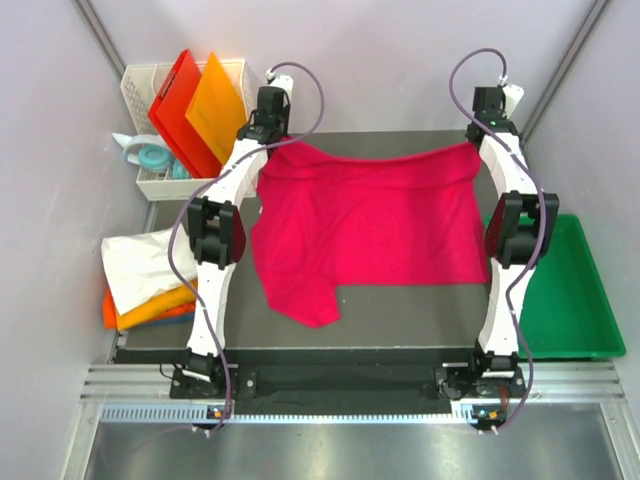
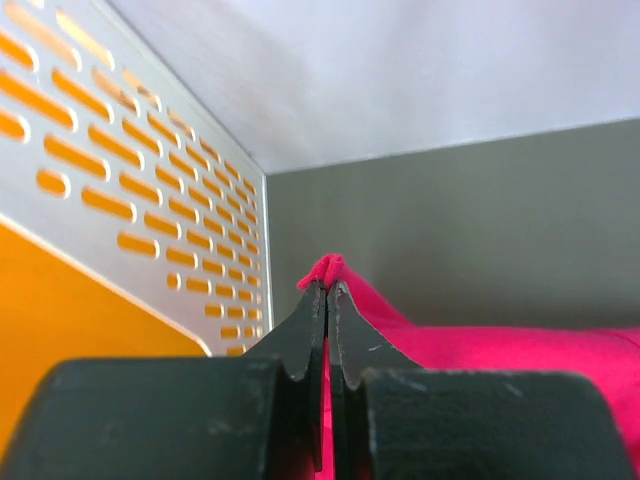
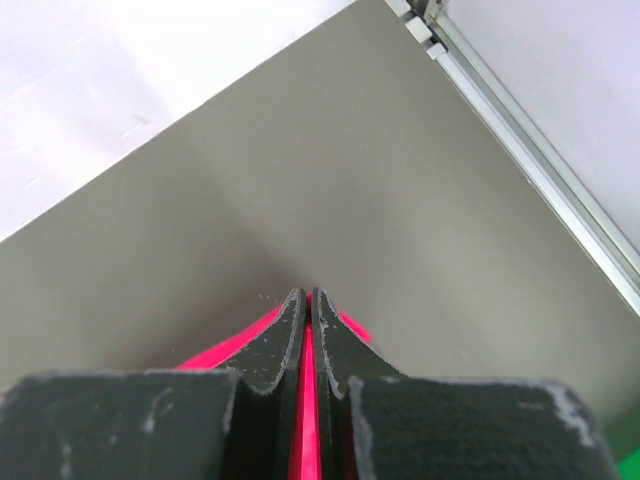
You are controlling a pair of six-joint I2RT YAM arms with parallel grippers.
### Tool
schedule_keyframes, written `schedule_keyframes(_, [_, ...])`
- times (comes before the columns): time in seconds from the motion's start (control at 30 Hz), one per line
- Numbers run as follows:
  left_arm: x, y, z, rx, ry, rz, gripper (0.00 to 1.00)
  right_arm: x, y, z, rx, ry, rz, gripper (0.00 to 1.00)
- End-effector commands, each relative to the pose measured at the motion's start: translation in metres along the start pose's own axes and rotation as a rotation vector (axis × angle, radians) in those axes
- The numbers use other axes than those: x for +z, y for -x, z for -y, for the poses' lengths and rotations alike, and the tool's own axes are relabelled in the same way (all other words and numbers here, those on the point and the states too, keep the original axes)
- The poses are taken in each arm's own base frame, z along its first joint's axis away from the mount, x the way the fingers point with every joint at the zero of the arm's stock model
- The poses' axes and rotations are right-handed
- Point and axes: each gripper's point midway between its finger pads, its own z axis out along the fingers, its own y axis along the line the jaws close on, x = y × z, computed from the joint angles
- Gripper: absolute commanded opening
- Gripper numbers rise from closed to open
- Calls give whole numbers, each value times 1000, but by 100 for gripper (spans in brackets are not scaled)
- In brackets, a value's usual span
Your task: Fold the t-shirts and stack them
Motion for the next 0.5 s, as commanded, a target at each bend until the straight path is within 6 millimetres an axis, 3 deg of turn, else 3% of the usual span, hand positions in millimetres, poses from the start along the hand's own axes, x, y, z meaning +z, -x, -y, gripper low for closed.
schedule_keyframes(0.0, [-2, 62, -16, -14, 65, 186, 0, 8, 39, -9, 54, 38, 93, 0])
schedule_keyframes(0.07, [1, 62, -16, -8, 67, 194, 0, 7, 49, -14, 66, 55, 116, 0])
schedule_keyframes(0.2, [11, 54, -18, -18, 91, 196, 0, 12, 49, -18, 76, 63, 121, 0])
schedule_keyframes(0.47, [12, 71, -15, -61, 72, 271, 0, 0, 71, -21, 87, 82, 176, 0])
